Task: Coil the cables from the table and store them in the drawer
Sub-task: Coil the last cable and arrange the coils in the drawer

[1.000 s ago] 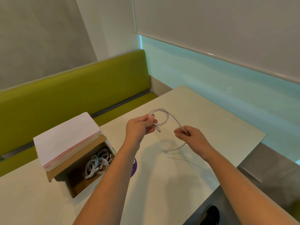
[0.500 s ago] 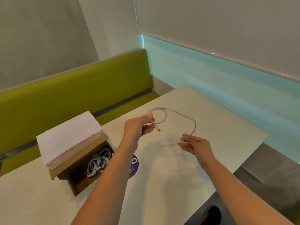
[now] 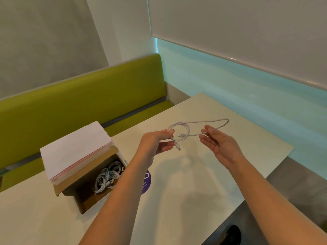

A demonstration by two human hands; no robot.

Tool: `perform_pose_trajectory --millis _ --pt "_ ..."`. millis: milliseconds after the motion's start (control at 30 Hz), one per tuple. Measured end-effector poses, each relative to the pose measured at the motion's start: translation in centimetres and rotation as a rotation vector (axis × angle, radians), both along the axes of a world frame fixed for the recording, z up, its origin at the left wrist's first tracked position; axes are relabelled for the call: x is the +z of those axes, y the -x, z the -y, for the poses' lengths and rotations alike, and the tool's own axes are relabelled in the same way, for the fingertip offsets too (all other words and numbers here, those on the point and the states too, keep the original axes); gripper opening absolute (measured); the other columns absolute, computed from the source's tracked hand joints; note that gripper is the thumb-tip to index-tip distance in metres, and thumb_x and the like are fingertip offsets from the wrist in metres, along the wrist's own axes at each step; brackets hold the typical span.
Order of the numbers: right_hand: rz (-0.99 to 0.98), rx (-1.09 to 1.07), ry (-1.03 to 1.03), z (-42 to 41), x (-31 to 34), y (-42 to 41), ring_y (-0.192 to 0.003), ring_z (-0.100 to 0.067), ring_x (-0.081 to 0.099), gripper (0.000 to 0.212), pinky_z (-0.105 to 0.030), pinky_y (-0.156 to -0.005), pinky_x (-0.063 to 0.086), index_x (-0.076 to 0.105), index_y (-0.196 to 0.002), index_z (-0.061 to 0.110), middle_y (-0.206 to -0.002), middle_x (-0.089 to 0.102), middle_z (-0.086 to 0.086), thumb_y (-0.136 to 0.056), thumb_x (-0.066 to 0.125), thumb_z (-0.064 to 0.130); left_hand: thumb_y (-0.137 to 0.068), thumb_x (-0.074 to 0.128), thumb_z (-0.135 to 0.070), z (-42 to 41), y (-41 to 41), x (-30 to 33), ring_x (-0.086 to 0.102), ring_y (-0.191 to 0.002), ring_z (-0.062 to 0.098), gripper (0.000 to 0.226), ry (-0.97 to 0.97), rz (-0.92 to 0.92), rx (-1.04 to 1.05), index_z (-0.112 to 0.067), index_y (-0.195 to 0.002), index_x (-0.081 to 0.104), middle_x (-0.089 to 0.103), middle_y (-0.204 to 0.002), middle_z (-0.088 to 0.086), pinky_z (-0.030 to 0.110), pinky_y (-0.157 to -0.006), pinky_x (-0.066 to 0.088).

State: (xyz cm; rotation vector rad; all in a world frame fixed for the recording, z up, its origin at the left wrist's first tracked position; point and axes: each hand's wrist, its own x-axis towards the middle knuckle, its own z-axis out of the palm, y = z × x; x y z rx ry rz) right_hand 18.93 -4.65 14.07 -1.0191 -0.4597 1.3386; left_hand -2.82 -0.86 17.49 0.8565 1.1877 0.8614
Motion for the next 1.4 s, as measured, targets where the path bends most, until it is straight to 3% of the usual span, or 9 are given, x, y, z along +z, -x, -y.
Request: perform_pose_trajectory --millis 133,233,333,433,567,733,833,1067,1400 --pt "0.007 0.139 0.037 -0.1 0.8 1.2 -0.073 -0.018 0.069 0.02 -0.027 -0.07 0.06 0.068 -0.11 0.005 -0.095 0.073 -0.008 -0.097 0.054 0.011 -0.08 0.079 -0.018 0.2 -0.9 0.1 0.072 -0.075 0.026 0.027 0.008 -0.008 -0.039 0.0 -0.099 0.074 0.075 -0.096 0.011 0.03 -0.074 0.061" --pt "0.093 0.285 0.09 -0.1 1.3 2.2 -0.07 -0.012 0.061 0.025 -0.025 -0.066 0.052 0.07 -0.113 0.013 -0.1 0.072 -0.004 -0.099 0.052 0.024 -0.08 0.079 -0.017 0.3 -1.5 0.2 0.074 -0.079 0.026 0.024 -0.029 -0.04 -0.017 -0.006 -0.101 0.075 0.076 -0.094 0.011 0.029 -0.071 0.061" --pt "0.036 0.363 0.1 -0.2 1.6 2.9 -0.071 -0.011 0.059 0.027 -0.026 -0.067 0.047 0.069 -0.112 0.017 -0.097 0.07 0.0 -0.098 0.053 0.034 -0.082 0.078 -0.016 0.3 -2.0 0.1 0.073 -0.075 0.022 0.019 -0.088 -0.066 0.035 -0.008 -0.099 0.076 0.076 -0.086 0.011 0.027 -0.068 0.06" --pt "0.031 0.374 0.073 -0.3 2.1 3.4 -0.075 -0.016 0.064 0.019 -0.03 -0.074 0.051 0.067 -0.106 0.013 -0.092 0.068 -0.003 -0.089 0.065 0.021 -0.083 0.077 -0.015 0.1 -2.3 -0.1 0.072 -0.074 0.021 0.016 -0.14 -0.091 0.084 -0.008 -0.098 0.076 0.076 -0.086 0.012 0.029 -0.071 0.061" --pt "0.247 0.353 0.083 -0.7 2.7 3.9 -0.077 -0.014 0.067 0.03 -0.026 -0.079 0.056 0.068 -0.114 0.009 -0.088 0.073 -0.003 -0.085 0.07 0.002 -0.084 0.076 -0.016 -0.4 -2.5 -0.3 0.071 -0.073 0.021 0.019 -0.204 -0.073 0.131 -0.006 -0.101 0.076 0.075 -0.083 0.01 0.031 -0.072 0.061" --pt "0.365 0.312 0.129 -0.8 3.1 4.1 -0.071 -0.018 0.066 0.041 -0.03 -0.075 0.058 0.066 -0.119 0.01 -0.085 0.073 -0.009 -0.08 0.075 0.003 -0.084 0.076 -0.017 -0.7 -2.9 -0.8 0.073 -0.079 0.023 0.026 -0.265 -0.093 0.173 -0.005 -0.107 0.075 0.076 -0.091 0.012 0.03 -0.072 0.06" --pt "0.406 0.41 0.164 -0.6 3.0 4.2 -0.07 -0.02 0.068 0.045 -0.032 -0.074 0.059 0.062 -0.119 0.013 -0.081 0.073 -0.011 -0.078 0.077 0.0 -0.083 0.076 -0.016 -1.2 -2.8 -1.0 0.072 -0.077 0.021 0.029 -0.249 -0.045 0.24 -0.004 -0.11 0.073 0.076 -0.093 0.012 0.029 -0.071 0.06" --pt "0.671 0.665 0.225 0.7 1.1 3.5 -0.067 -0.019 0.064 0.023 -0.027 -0.069 0.058 0.07 -0.098 0.005 -0.077 0.067 -0.012 -0.077 0.074 -0.004 -0.087 0.072 -0.012 -2.6 -2.1 -0.8 0.065 -0.073 0.015 0.03 -0.251 0.012 0.349 0.0 -0.114 0.07 0.072 -0.088 0.007 0.025 -0.07 0.06" --pt "0.933 0.565 0.327 0.9 -2.8 2.2 -0.059 -0.017 0.063 0.015 -0.029 -0.066 0.059 0.068 -0.081 0.006 -0.068 0.065 -0.009 -0.074 0.076 -0.005 -0.089 0.07 -0.011 -3.6 -2.1 0.5 0.066 -0.077 0.016 0.023 -0.41 0.019 0.428 -0.005 -0.111 0.072 0.07 -0.094 0.01 0.023 -0.068 0.058"
